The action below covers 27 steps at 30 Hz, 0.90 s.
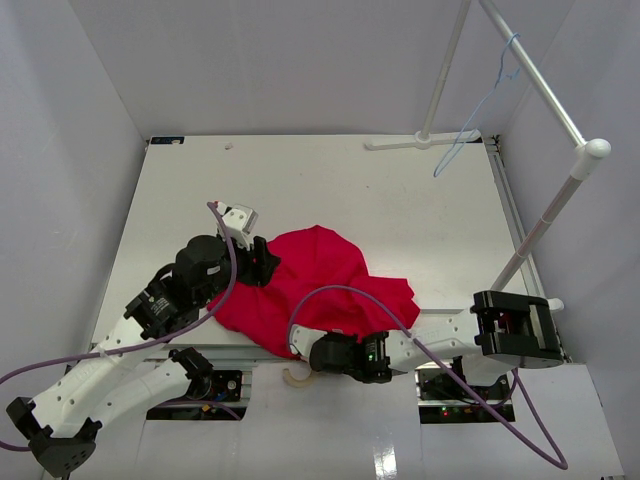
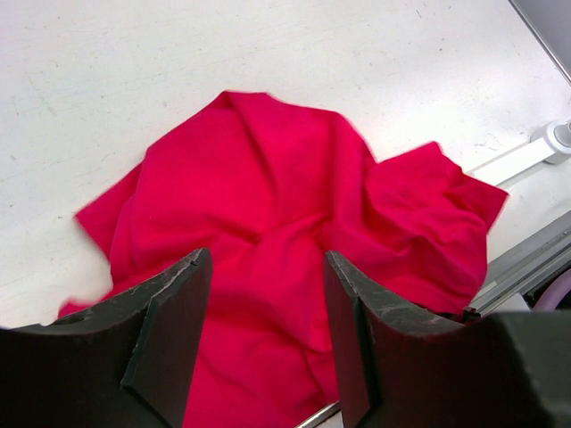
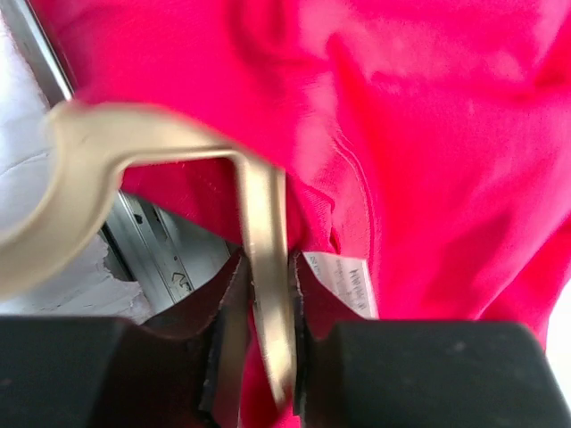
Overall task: Place the t-shirt on the hanger
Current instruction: Pick up the hanger from the corner of the board.
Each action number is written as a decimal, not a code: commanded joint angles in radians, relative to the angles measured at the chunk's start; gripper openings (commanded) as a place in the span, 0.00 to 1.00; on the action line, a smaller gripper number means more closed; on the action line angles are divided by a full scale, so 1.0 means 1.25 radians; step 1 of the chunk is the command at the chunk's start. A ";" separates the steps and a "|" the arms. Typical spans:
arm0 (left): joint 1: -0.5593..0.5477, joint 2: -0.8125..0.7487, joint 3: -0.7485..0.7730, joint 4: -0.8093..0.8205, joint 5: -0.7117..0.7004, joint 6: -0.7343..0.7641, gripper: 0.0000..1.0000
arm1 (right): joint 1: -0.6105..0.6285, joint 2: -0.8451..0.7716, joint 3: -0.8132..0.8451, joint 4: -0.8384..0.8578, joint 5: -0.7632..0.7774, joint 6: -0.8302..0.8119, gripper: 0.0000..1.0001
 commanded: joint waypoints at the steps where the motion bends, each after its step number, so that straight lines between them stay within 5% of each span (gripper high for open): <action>1: -0.001 -0.018 -0.008 0.017 0.004 0.017 0.63 | -0.014 -0.043 0.034 -0.046 0.099 0.026 0.14; 11: -0.001 -0.054 0.122 -0.024 -0.007 0.090 0.64 | -0.138 -0.261 0.216 -0.251 -0.146 0.034 0.08; 18: -0.001 -0.093 0.203 -0.035 0.194 0.216 0.64 | -0.346 -0.366 0.309 -0.306 -0.368 0.000 0.08; 27: -0.001 -0.073 0.205 -0.047 0.137 0.258 0.66 | -0.359 -0.434 0.348 -0.313 -0.450 0.012 0.08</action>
